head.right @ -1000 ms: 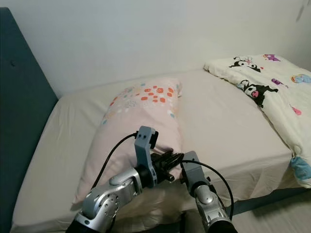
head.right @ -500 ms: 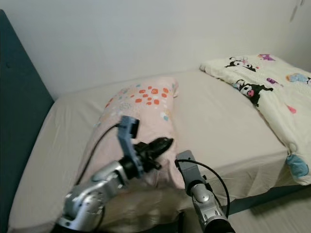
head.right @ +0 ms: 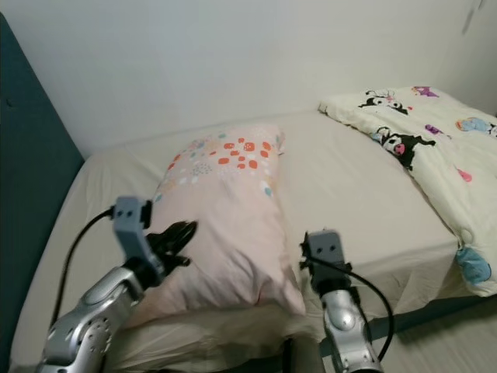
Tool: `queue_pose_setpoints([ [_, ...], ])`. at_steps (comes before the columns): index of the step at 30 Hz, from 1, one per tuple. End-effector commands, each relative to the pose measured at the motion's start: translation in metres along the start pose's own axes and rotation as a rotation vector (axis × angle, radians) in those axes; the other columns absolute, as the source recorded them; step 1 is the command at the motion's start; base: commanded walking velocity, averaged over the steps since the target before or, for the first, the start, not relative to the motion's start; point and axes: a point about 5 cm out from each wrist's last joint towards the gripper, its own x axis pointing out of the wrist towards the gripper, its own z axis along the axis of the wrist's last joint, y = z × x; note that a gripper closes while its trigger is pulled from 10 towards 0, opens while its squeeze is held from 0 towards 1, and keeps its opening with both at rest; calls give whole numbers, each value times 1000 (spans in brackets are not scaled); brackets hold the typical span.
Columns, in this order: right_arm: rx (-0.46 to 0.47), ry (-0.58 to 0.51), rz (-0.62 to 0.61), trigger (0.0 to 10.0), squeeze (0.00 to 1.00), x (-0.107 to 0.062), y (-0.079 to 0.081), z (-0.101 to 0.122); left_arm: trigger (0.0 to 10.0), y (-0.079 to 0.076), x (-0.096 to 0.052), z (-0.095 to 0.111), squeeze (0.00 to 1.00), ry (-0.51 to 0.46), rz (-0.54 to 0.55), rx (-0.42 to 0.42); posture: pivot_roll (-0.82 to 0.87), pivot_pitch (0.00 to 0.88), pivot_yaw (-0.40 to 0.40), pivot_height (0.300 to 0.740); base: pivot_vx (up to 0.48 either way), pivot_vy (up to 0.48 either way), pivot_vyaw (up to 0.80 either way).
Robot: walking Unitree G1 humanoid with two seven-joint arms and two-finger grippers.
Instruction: Clean up the room
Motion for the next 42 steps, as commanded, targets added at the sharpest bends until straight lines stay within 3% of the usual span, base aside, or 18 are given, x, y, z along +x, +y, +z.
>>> queue_pose_setpoints([
  [1,16,-42,-40,10000,0,5,-7,10,10000,17,-3,-2,0,4,86,48,-94,62,11,561,0,0,0],
  [3,64,65,-71,10000,0,20,-12,7,10000,44,0,-7,0,40,217,85,-98,63,16,561,0,0,0],
  [4,64,65,-71,10000,0,20,-12,7,10000,44,0,-7,0,40,217,85,-98,63,16,561,0,0,0],
  [6,87,264,-16,10000,0,25,-2,-14,10000,54,3,-13,0,88,265,119,-102,61,22,561,0,0,0],
  [8,96,349,16,10000,0,25,3,-23,10000,57,5,-16,0,109,284,132,-102,61,22,561,0,0,0],
  [10,169,415,85,10000,0,22,16,-32,10000,66,10,-25,0,154,335,140,-102,60,23,561,0,0,0],
  [18,242,400,111,10000,0,20,27,-26,10000,72,20,-25,0,103,340,-6,-108,59,31,561,0,0,0],
  [20,273,429,109,10000,0,17,28,-27,10000,72,22,-33,0,104,306,-98,-110,61,25,561,0,0,0],
  [24,302,445,119,10000,0,13,29,-29,10000,72,22,-44,0,128,284,-148,-114,65,24,561,0,0,0],
  [25,315,449,126,10000,35,12,29,-29,10000,73,23,-48,769,140,272,-165,-122,69,26,561,0,0,0],
  [27,323,453,130,10000,35,11,28,-30,10000,72,23,-51,769,146,264,-176,-125,71,26,561,0,0,0],
  [28,325,456,131,10000,365,10,27,-31,10000,73,23,-53,1000,148,258,-213,-129,73,26,561,0,0,0],
  [29,330,457,132,10000,424,10,25,-31,10000,75,24,-56,1000,153,260,-236,-137,78,28,561,0,0,0],
  [32,337,461,132,10000,412,9,23,-32,10000,78,24,-61,1000,175,274,-259,-145,82,27,561,0,0,0],
  [33,346,464,126,10000,286,8,22,-32,10000,77,23,-66,1000,194,271,-280,-148,85,26,561,0,0,0],
  [34,358,467,124,10000,63,7,21,-31,10000,76,23,-70,1000,215,260,-298,-150,87,25,561,0,0,0],
  [36,370,470,126,10000,0,7,21,-31,10000,73,23,-74,1000,229,252,-304,-153,88,24,561,0,0,0],
  [42,403,479,151,10000,0,5,24,-29,10000,67,16,-96,1000,318,253,-254,-155,88,18,561,0,0,0],
])
